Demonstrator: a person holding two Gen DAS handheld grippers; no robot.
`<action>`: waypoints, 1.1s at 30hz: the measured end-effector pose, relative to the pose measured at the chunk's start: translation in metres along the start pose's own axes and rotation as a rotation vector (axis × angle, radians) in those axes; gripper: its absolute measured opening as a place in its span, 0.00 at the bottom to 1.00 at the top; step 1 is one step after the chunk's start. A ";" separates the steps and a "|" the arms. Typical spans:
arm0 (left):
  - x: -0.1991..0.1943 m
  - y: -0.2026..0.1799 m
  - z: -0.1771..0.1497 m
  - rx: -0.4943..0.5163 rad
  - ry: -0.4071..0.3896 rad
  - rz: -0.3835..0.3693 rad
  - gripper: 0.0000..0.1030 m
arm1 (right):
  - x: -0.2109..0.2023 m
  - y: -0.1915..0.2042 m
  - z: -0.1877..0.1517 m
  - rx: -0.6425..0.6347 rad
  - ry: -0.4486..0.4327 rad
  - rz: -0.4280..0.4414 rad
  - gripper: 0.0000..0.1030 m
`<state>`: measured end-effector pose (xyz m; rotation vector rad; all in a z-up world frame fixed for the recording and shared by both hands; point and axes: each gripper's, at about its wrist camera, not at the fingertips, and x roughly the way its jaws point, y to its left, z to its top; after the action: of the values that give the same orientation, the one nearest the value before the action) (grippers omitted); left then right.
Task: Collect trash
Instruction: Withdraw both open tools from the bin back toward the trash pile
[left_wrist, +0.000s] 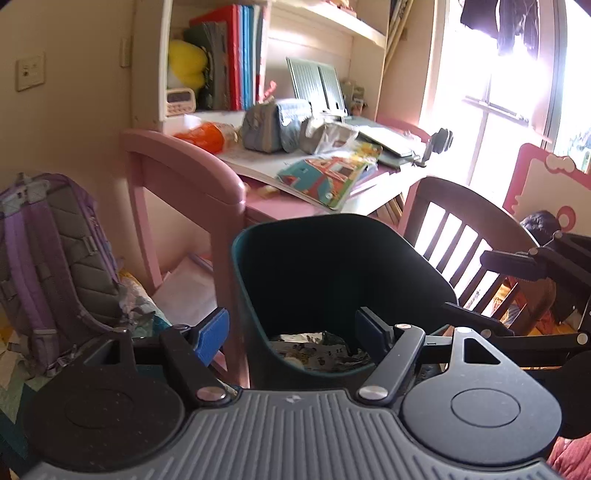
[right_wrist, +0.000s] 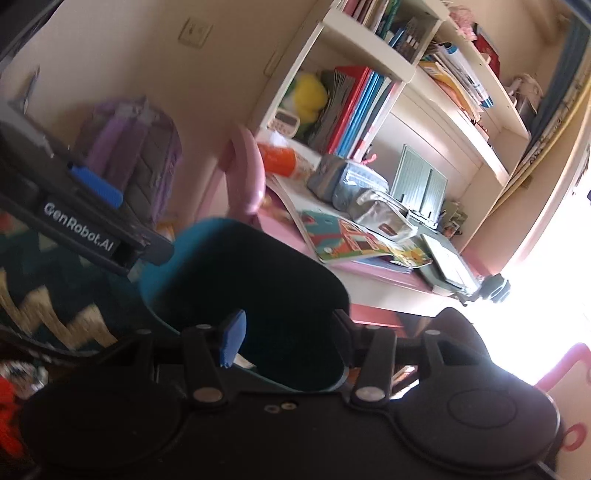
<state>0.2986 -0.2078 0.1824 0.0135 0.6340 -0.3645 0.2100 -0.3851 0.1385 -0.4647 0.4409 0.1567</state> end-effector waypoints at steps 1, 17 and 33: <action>-0.008 0.003 -0.002 0.004 -0.011 0.002 0.73 | -0.005 0.002 0.001 0.017 -0.010 0.015 0.49; -0.113 0.089 -0.071 -0.030 -0.097 0.102 0.75 | -0.054 0.106 0.021 0.073 -0.133 0.303 0.50; -0.135 0.220 -0.185 -0.198 -0.024 0.265 0.81 | -0.009 0.247 0.008 0.065 -0.074 0.637 0.55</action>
<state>0.1654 0.0656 0.0902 -0.0947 0.6335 -0.0446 0.1448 -0.1635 0.0504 -0.2407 0.5089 0.7697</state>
